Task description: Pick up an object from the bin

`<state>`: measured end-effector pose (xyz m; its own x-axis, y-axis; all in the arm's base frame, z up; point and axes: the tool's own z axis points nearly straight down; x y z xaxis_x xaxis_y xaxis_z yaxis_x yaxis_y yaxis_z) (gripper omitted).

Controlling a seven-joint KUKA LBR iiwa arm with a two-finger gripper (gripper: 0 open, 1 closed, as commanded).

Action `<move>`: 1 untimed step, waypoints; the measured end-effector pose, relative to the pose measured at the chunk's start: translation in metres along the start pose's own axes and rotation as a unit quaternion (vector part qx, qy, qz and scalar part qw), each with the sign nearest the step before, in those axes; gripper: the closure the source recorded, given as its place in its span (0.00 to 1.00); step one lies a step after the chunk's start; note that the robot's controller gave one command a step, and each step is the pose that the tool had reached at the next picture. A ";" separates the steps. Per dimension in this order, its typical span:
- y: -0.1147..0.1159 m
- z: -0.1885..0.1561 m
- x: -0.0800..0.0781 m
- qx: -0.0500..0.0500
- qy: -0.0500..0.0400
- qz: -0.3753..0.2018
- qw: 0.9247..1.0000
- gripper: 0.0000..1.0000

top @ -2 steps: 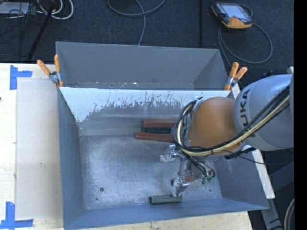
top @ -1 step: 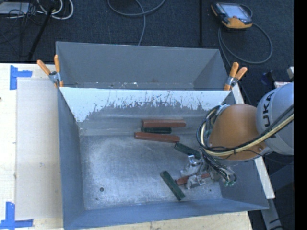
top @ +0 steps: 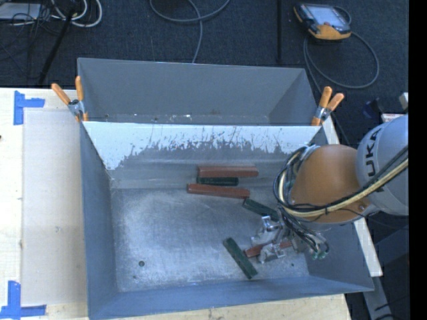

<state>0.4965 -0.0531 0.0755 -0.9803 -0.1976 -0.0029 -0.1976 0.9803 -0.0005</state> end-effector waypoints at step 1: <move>-0.016 -0.206 -0.026 -0.001 0.002 -0.022 1.000 1.00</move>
Offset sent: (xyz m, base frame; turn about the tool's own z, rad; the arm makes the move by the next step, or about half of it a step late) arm 0.0000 0.0000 0.0000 0.0000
